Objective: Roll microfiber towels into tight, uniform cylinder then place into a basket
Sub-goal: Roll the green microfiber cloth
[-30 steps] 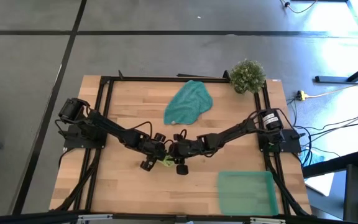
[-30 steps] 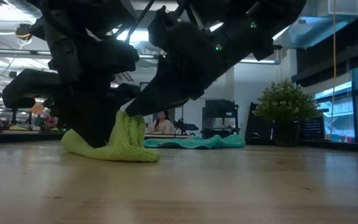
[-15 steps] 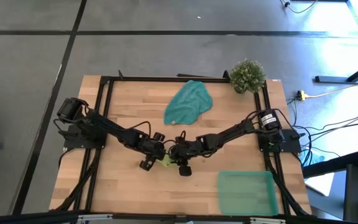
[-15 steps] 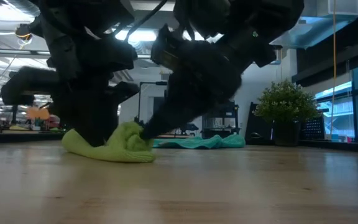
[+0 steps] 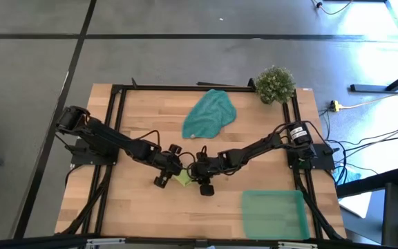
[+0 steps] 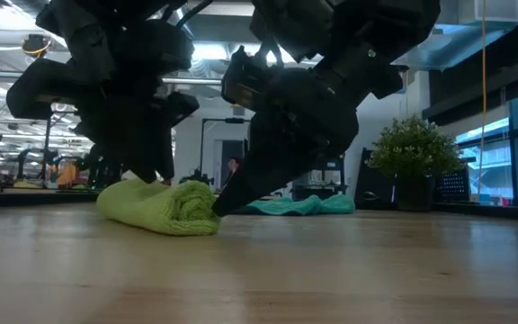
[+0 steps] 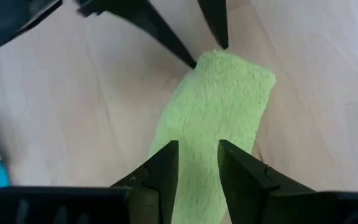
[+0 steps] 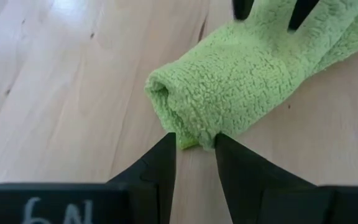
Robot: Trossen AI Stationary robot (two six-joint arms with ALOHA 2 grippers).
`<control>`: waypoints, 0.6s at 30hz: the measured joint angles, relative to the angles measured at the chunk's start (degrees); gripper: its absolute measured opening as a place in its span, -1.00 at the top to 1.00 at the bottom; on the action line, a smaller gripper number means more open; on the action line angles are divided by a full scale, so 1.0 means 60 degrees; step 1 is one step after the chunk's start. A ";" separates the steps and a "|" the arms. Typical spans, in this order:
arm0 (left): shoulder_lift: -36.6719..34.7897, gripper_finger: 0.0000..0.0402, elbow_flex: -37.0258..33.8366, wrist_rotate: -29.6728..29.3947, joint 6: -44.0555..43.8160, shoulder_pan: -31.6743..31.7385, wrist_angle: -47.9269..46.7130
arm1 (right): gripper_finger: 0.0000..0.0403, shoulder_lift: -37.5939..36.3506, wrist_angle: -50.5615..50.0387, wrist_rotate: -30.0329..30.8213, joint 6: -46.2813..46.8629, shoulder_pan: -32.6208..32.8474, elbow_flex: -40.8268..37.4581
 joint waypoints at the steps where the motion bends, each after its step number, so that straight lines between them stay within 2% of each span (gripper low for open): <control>1: -0.0110 0.46 0.0000 -0.0101 -0.0028 0.0000 -0.0160 | 0.43 0.0000 -0.0022 0.0000 0.0000 0.0000 0.0000; 12: -0.1353 0.46 0.0018 -0.1444 -0.1103 0.0011 -0.2129 | 0.43 -0.0189 -0.0189 0.0063 -0.0003 0.0004 0.0035; 16: -0.1501 0.46 0.0018 -0.1576 -0.1503 0.0011 -0.2671 | 0.43 -0.0306 -0.0406 0.0111 0.0000 0.0004 0.0044; 18: -0.1503 0.46 0.0018 -0.1579 -0.1609 0.0007 -0.2883 | 0.43 -0.0480 -0.0715 0.0454 -0.0004 0.0004 0.0047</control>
